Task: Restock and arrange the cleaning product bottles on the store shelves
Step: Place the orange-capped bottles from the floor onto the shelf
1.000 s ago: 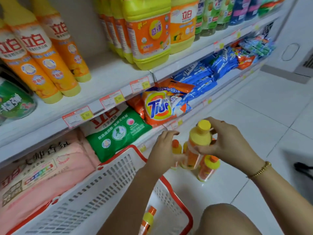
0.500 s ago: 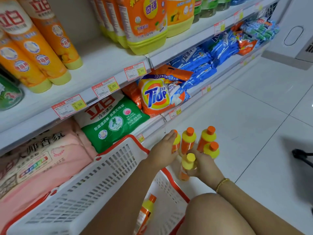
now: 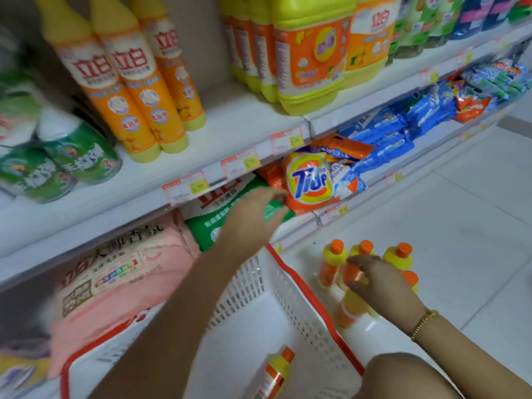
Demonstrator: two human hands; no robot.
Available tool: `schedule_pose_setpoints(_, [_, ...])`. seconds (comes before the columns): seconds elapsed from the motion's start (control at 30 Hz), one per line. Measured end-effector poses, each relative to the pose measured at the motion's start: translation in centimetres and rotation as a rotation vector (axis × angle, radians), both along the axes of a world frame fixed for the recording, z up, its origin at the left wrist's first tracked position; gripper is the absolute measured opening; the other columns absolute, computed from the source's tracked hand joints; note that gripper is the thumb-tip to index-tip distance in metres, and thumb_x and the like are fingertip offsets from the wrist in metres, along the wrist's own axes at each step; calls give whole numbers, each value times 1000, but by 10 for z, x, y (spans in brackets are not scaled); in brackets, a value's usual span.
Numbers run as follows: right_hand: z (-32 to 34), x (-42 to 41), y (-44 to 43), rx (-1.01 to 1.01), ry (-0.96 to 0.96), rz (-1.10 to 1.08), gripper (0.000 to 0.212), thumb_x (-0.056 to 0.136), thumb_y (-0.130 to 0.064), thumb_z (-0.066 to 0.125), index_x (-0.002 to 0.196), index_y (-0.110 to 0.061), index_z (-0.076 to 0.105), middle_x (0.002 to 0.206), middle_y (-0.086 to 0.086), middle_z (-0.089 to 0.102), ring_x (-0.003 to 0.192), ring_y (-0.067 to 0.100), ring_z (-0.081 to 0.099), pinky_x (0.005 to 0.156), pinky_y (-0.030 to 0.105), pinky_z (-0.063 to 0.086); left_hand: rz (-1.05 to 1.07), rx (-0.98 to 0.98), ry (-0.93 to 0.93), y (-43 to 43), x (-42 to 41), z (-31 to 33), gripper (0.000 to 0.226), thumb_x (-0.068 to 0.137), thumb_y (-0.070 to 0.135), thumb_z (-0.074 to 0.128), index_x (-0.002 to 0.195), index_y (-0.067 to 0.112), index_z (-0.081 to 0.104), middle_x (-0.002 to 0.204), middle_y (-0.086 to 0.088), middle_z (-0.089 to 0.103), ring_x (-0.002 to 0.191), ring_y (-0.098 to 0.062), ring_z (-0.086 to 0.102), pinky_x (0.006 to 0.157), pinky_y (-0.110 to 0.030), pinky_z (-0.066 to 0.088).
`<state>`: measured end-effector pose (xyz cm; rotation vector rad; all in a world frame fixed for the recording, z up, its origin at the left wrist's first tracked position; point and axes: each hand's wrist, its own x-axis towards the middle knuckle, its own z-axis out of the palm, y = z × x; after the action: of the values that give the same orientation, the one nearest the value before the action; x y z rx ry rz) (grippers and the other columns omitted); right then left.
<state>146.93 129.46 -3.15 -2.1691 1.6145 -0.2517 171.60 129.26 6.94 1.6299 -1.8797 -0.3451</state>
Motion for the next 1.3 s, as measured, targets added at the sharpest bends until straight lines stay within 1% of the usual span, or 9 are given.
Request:
schedule_pose_setpoints(0.1, [60, 40, -13, -201, -314, 48, 26, 83, -18, 72, 108, -13, 69, 99, 4, 68, 89, 21, 65, 86, 37, 52, 158, -188, -75, 7, 74, 41, 32, 88, 30, 65, 115, 14, 65, 114, -2, 65, 104, -13, 57, 84, -15, 35])
schedule_pose_setpoints(0.23, [130, 112, -44, -377, -583, 157, 27, 83, -17, 72, 109, -12, 67, 102, 0, 68, 91, 14, 64, 85, 29, 52, 237, -47, -375, 17, 166, 48, 57, 84, 57, 52, 122, 16, 60, 122, -3, 60, 108, -21, 56, 84, -30, 42])
schedule_pose_setpoints(0.37, [163, 189, -97, -215, -682, 157, 49, 82, -19, 72, 128, -11, 55, 116, 6, 63, 106, 17, 60, 94, 33, 49, 220, -114, -554, 22, 199, 29, 62, 85, 62, 40, 114, 14, 64, 110, -3, 65, 98, -24, 62, 72, -32, 49])
schedule_pose_setpoints(0.57, [175, 275, -171, -22, -640, 28, 71, 80, -26, 75, 139, -7, 42, 121, 8, 58, 115, 23, 55, 89, 25, 40, 374, -320, -515, 15, 188, 17, 44, 83, 54, 45, 87, 14, 62, 80, -2, 57, 69, -22, 60, 49, -25, 40])
schedule_pose_setpoints(0.7, [176, 311, -192, 40, -685, 18, 57, 80, -27, 74, 131, -12, 51, 127, 7, 61, 115, 24, 57, 93, 30, 44, 368, -330, -540, 13, 189, 16, 39, 84, 52, 46, 86, 17, 60, 79, 2, 53, 67, -18, 57, 47, -25, 39])
schedule_pose_setpoints(0.97, [170, 304, -192, -63, -696, 17, 57, 74, -26, 81, 122, -11, 54, 120, 8, 64, 106, 25, 60, 85, 30, 45, 348, -351, -568, 14, 189, 12, 34, 84, 53, 44, 84, 22, 58, 77, 7, 51, 62, -14, 55, 44, -23, 40])
schedule_pose_setpoints(1.07, [172, 290, -183, -85, -836, -7, 53, 74, -26, 80, 119, -14, 56, 117, 5, 65, 99, 19, 61, 84, 29, 47, 340, -378, -561, 15, 189, 11, 35, 83, 53, 45, 85, 21, 58, 77, 6, 52, 62, -15, 56, 44, -24, 39])
schedule_pose_setpoints(1.2, [188, 265, -164, 95, -1056, -34, 19, 79, -29, 75, 88, -17, 64, 96, 3, 71, 90, 21, 68, 83, 42, 56, 346, -344, -544, 17, 187, 14, 39, 83, 56, 44, 87, 20, 59, 80, 5, 54, 66, -17, 59, 48, -22, 35])
schedule_pose_setpoints(1.3, [198, 233, -141, 274, -1135, 8, 16, 82, -26, 72, 85, -14, 61, 96, 8, 70, 85, 22, 68, 76, 43, 59, 352, -306, -534, 18, 186, 16, 46, 83, 60, 40, 89, 19, 60, 83, 4, 56, 71, -21, 60, 51, -25, 37])
